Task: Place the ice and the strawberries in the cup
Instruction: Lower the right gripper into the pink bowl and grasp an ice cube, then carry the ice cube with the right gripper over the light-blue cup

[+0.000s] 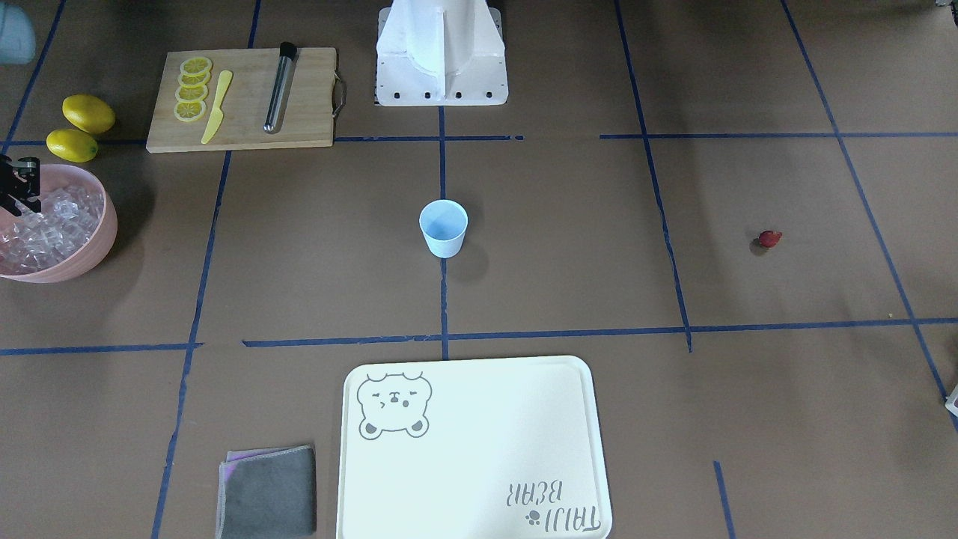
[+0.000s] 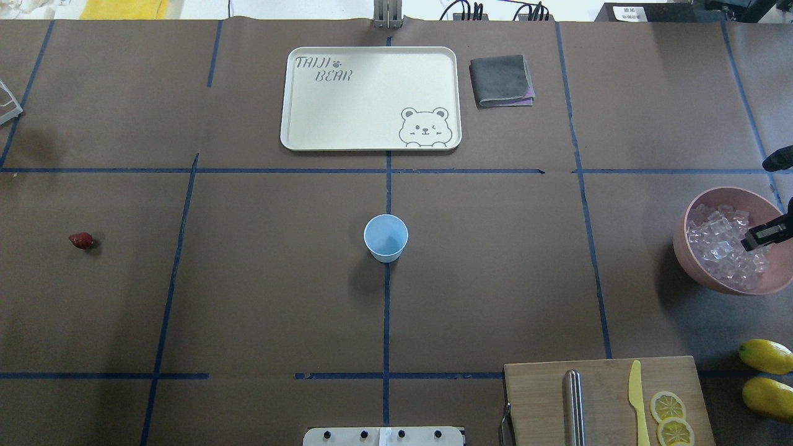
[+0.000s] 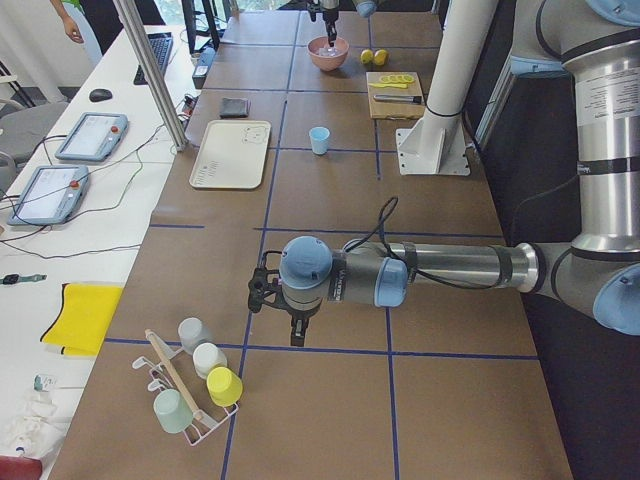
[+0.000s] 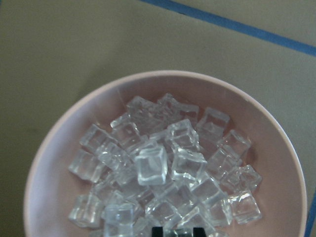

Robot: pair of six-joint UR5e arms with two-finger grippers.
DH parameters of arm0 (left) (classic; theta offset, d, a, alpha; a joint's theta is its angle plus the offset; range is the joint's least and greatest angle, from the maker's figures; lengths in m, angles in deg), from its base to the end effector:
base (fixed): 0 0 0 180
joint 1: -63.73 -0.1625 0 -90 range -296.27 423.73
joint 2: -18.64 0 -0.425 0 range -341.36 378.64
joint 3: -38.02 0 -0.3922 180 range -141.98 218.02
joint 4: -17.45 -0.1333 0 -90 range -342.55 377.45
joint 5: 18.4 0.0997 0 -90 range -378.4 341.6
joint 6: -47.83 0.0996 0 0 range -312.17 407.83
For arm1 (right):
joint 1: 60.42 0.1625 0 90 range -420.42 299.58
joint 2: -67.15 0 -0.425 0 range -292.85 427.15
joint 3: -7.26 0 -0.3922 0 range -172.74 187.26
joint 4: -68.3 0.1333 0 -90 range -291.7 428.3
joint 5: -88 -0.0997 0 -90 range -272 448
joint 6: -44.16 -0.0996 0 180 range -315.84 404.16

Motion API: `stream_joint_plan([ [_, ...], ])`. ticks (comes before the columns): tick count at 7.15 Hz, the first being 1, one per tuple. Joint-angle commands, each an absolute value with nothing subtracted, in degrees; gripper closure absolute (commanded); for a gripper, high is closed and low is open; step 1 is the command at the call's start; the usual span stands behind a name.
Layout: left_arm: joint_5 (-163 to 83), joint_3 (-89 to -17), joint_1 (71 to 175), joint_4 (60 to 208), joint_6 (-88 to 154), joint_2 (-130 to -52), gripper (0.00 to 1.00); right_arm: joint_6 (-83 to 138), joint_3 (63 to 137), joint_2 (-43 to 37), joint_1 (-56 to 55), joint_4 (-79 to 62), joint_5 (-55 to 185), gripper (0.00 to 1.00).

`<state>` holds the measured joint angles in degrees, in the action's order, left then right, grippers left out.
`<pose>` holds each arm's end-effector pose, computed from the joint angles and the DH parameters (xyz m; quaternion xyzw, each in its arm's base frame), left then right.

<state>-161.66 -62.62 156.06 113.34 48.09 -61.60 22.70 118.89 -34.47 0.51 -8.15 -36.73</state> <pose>-0.0708 -0.4236 0.6227 0.0629 0.4461 0.0103 0.8927 -0.1395 -0.4084 0.5458 0.0515 -0.3474 -0.1228 0.9282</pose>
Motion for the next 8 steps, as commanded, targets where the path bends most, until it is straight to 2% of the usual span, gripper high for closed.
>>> stream_joint_plan([
  [1,-161.7,-63.0,156.1,113.3,48.0,-61.6,0.00,15.9,125.9,-33.8,1.5,-8.6,-36.9,1.00],
  [3,-161.8,-63.1,156.1,113.3,48.1,-61.6,0.00,0.4,127.1,-27.1,-0.6,-8.5,-38.9,1.00],
  [6,-163.9,-62.8,156.1,115.7,47.9,-61.1,0.00,-31.6,126.3,-9.2,-15.0,-8.7,-33.7,1.00],
  [8,-164.0,-62.9,155.9,115.8,48.0,-61.2,0.00,-42.5,118.4,3.3,-25.0,-8.8,-23.7,1.00],
])
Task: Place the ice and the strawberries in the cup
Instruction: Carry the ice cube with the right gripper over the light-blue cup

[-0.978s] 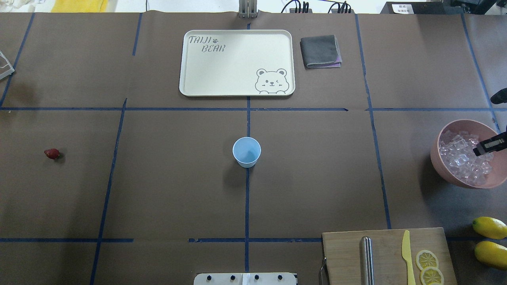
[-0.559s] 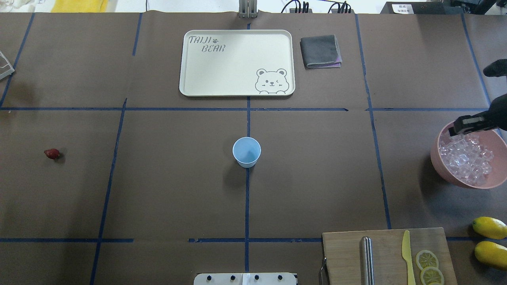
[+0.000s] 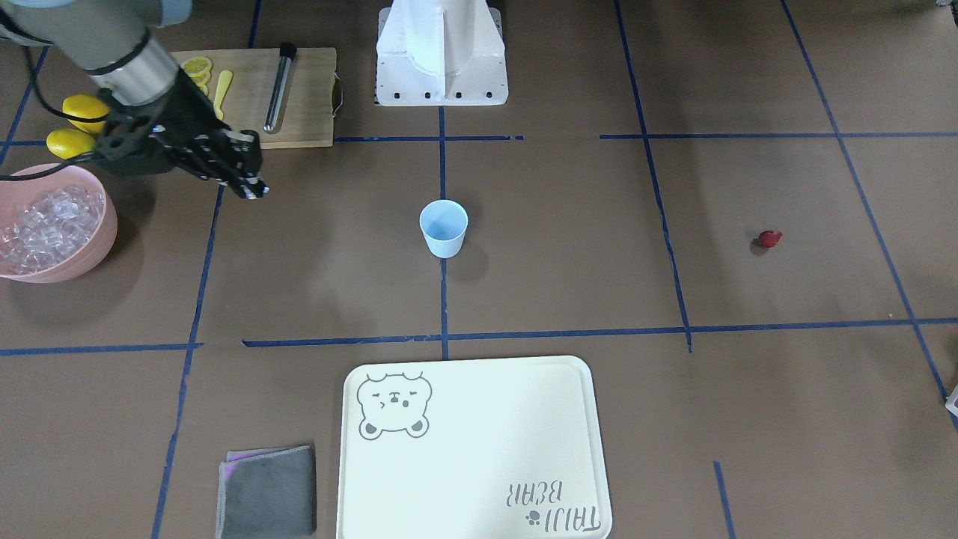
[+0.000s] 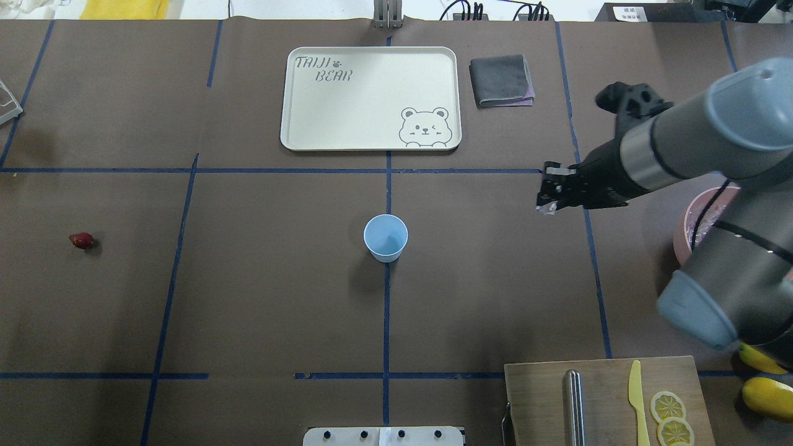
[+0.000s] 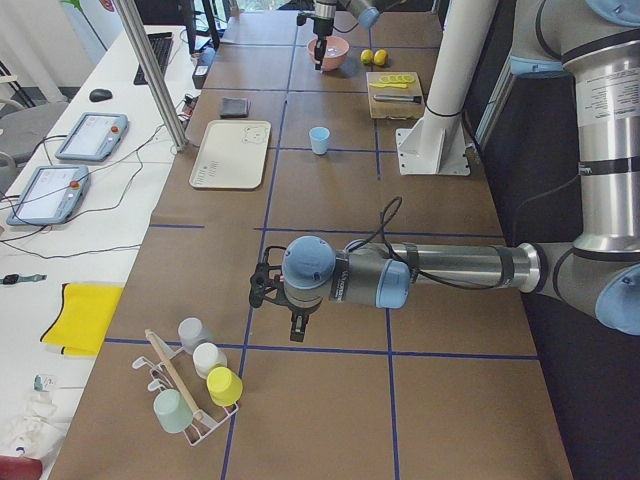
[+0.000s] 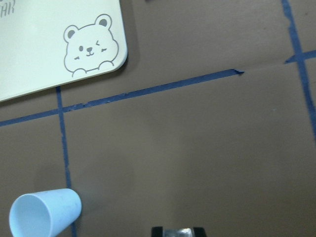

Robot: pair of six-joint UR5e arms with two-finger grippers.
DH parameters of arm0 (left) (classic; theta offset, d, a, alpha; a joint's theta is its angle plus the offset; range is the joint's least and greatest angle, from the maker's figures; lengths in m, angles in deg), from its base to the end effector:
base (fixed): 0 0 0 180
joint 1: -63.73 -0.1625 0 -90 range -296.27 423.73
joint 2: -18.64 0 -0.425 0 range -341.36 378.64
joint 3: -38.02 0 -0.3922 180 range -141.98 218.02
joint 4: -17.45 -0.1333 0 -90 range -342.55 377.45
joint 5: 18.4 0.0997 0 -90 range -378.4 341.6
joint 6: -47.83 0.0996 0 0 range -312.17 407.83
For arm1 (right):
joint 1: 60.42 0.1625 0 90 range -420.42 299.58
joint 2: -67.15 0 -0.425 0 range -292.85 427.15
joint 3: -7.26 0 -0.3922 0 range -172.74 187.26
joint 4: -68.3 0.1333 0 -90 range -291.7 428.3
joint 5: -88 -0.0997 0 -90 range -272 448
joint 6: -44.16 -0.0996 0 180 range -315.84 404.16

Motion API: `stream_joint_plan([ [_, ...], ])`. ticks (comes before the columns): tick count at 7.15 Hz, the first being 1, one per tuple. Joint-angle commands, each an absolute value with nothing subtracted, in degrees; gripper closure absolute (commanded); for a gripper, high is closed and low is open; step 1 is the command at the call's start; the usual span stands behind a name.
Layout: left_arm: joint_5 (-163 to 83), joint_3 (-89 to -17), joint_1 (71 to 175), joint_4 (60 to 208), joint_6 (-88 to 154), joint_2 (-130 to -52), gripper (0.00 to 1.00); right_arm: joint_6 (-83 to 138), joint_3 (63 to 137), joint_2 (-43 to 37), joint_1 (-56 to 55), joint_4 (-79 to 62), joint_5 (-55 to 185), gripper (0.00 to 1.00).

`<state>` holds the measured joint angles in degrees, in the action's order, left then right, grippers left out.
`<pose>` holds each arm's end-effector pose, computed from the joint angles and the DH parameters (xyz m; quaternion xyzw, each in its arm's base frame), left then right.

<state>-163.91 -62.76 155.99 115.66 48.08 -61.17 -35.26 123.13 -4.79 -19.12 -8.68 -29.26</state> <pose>-0.0679 -0.4218 0.6172 0.0780 0.4627 0.0202 0.8828 -0.3499 -0.4241 0.2592 0.0164 -0.5073 0.1179 0.8535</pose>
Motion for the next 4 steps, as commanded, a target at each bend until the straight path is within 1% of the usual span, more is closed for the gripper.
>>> stream_joint_plan([
  [1,-164.0,-62.9,155.8,115.8,48.0,-61.8,0.01,-46.6,114.4,8.2,-27.7,-8.7,-21.2,1.00],
  [4,-163.9,-63.0,154.8,117.4,47.9,-61.2,0.00,-49.6,105.0,17.7,-31.4,-8.6,-15.7,0.99],
])
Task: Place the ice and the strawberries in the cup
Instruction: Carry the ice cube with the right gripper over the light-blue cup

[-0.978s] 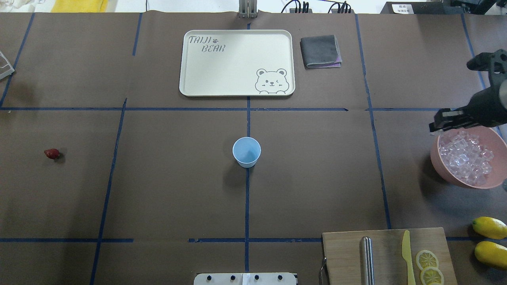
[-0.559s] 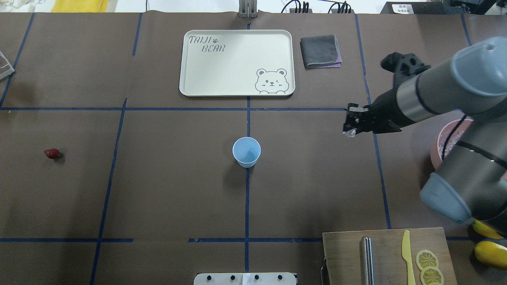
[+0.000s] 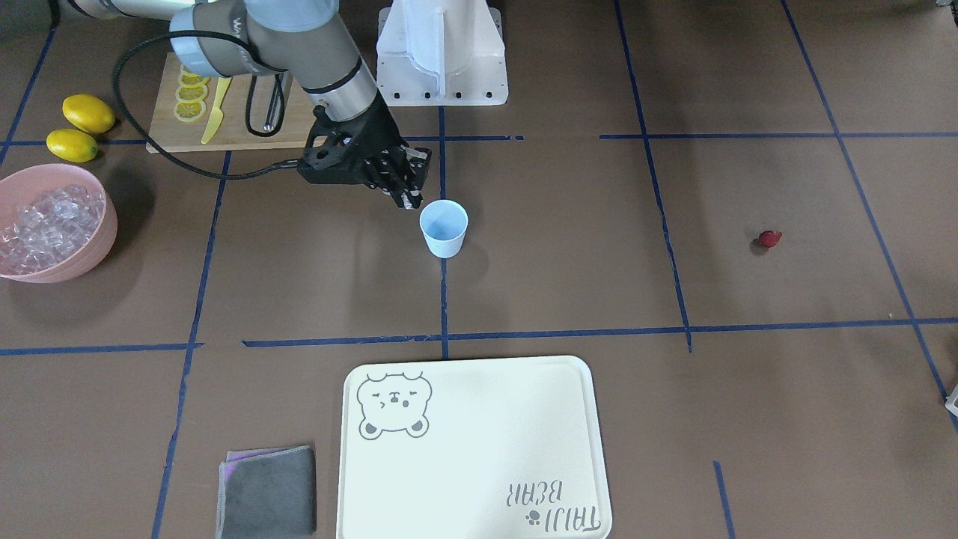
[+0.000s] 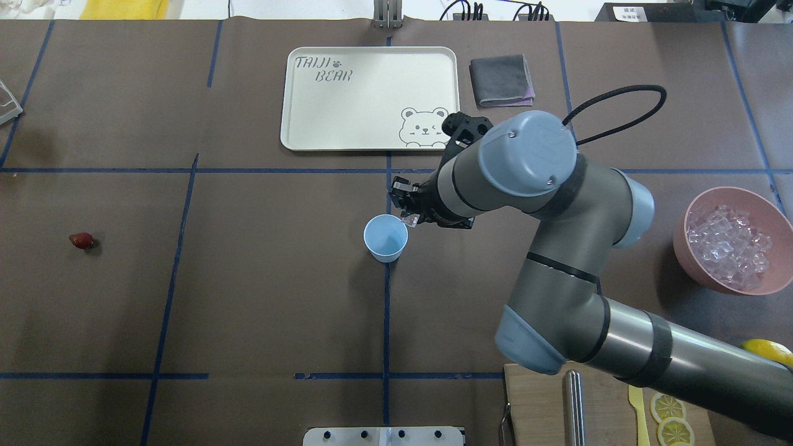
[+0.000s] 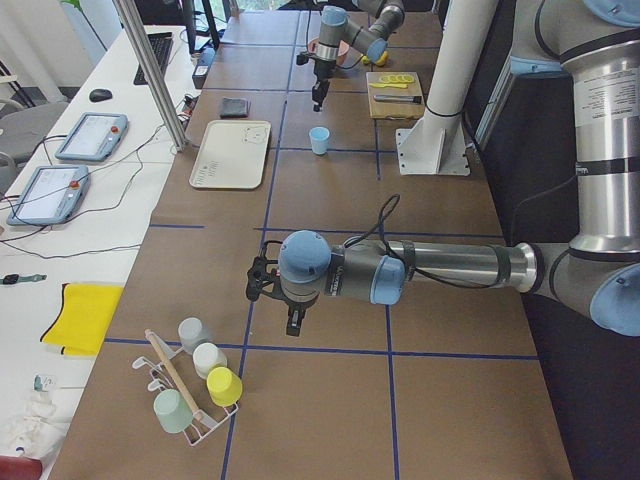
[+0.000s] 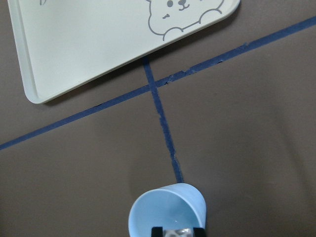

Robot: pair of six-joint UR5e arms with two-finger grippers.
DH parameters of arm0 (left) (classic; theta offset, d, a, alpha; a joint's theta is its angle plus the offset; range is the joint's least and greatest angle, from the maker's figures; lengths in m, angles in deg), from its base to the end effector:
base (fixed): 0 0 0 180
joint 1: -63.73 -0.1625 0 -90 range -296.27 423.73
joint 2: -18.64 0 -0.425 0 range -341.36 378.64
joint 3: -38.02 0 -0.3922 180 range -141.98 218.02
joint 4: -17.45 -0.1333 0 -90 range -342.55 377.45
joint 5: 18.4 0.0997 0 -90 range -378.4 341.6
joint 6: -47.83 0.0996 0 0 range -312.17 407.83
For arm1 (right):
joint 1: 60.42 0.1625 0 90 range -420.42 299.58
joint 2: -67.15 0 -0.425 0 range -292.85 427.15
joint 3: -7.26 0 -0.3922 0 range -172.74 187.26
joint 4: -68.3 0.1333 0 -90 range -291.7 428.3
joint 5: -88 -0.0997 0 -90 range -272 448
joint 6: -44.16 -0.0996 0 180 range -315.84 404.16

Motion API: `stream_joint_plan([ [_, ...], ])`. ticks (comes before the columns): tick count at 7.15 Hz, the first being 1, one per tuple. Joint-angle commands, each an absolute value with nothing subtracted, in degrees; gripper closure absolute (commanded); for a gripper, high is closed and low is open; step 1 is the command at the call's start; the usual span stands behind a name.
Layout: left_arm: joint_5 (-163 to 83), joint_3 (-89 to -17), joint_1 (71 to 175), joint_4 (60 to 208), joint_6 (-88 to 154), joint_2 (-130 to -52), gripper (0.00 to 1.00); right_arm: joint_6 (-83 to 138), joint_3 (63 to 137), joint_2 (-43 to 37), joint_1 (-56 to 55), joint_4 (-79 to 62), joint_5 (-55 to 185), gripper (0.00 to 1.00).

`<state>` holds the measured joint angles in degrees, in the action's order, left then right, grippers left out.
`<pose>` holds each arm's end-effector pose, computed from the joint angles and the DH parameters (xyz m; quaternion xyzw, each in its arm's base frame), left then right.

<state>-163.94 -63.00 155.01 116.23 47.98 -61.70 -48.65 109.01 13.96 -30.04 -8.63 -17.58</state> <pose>-0.0607 -0.4276 0.6101 0.0840 0.4631 0.0325 0.8817 -0.5034 -0.4186 0.1666 0.0079 -0.5207 0.1765 0.8353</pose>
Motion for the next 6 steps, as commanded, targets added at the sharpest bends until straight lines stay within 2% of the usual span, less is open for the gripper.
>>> stream_joint_plan([
  [1,-163.3,-63.0,154.8,117.5,47.9,-61.2,0.00,-49.5,103.3,18.5,-32.5,-8.4,-14.4,0.98],
  [2,-163.2,-62.9,154.7,117.5,47.9,-61.2,0.00,-49.3,101.4,19.4,-33.0,-8.4,-13.5,0.97],
  [3,-163.3,-62.9,154.7,117.4,47.9,-61.1,0.00,-48.9,101.4,19.3,-33.0,-8.7,-13.5,0.88],
  [4,-163.2,-62.9,154.7,117.4,47.9,-61.1,0.00,-48.7,101.4,18.6,-33.0,-8.8,-13.5,0.44],
  [6,-162.1,-63.0,154.7,117.5,48.0,-61.1,0.00,-48.6,101.7,18.5,-33.0,-8.8,-13.6,0.28],
])
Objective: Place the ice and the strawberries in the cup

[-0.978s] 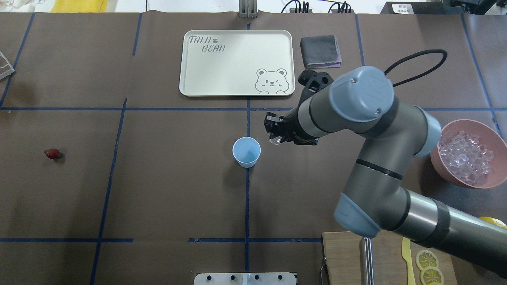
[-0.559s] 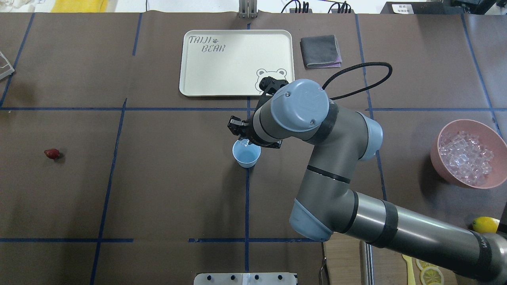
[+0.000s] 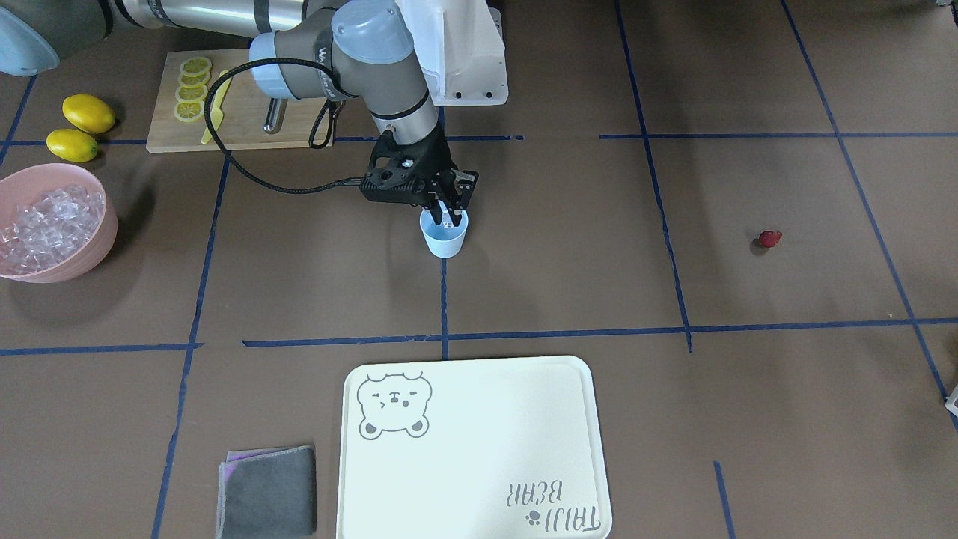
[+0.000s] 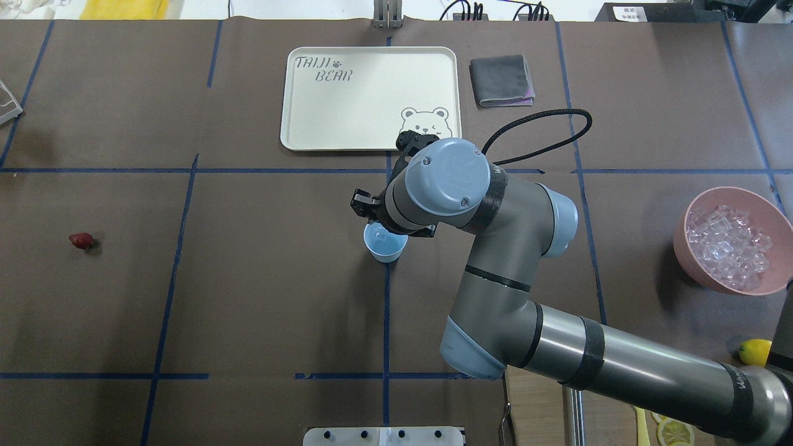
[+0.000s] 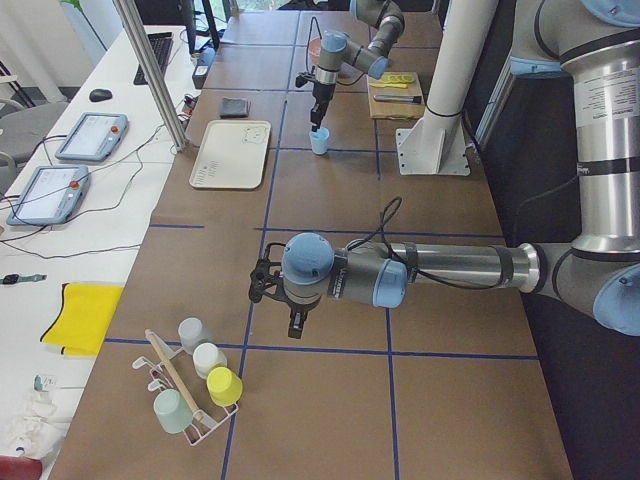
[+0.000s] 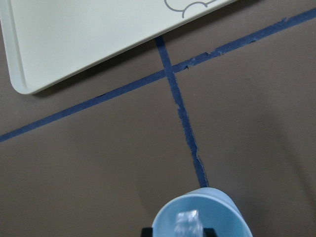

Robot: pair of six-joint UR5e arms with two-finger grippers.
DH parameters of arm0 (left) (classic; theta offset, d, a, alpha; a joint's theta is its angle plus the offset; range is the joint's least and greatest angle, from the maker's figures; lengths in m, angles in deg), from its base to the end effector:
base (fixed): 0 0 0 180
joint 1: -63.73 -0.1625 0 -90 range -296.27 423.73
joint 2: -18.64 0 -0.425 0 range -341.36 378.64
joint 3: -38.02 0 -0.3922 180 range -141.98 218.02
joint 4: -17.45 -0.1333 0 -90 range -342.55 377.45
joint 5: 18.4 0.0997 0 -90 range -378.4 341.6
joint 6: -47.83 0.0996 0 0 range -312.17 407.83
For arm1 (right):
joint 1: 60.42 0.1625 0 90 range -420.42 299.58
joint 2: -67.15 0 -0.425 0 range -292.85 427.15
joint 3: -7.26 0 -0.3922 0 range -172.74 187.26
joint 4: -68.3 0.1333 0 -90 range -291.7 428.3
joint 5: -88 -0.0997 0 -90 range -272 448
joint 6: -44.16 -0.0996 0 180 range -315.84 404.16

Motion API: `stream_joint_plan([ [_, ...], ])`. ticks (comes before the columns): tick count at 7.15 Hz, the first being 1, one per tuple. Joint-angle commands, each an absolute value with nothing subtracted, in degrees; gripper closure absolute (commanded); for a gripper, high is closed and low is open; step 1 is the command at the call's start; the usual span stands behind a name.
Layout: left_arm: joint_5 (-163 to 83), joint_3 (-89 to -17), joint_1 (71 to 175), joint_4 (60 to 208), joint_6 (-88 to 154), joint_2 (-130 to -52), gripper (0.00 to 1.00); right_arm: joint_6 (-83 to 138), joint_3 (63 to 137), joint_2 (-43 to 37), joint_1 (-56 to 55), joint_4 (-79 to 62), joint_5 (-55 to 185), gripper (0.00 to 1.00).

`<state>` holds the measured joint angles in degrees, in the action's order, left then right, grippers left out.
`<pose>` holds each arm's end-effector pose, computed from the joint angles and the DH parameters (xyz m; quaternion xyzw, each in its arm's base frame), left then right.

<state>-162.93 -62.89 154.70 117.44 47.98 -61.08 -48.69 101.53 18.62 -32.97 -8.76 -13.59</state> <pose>-0.0594 -0.4240 0.6148 0.0867 0.4553 0.0361 0.8854 -0.5604 -0.4188 0.1656 0.0179 -0.4950 0.1789 0.8501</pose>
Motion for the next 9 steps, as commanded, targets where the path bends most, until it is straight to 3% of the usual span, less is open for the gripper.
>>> stream_joint_plan([
  [1,-161.5,-62.9,154.4,117.5,47.9,-61.2,0.00,-48.6,102.1,18.2,-33.0,-8.9,-13.6,0.21],
  [2,-159.8,-62.9,154.4,117.5,48.1,-61.2,0.00,-48.5,104.0,17.3,-31.7,-9.6,-14.2,0.23],
  [5,-158.8,-63.0,154.3,117.6,47.7,-61.1,0.00,-32.4,123.0,0.9,-21.6,-20.4,-21.0,0.28],
  [9,-158.8,-63.0,154.3,117.6,47.9,-61.1,0.00,-4.5,130.4,-24.2,-9.0,-17.4,-32.6,0.38],
])
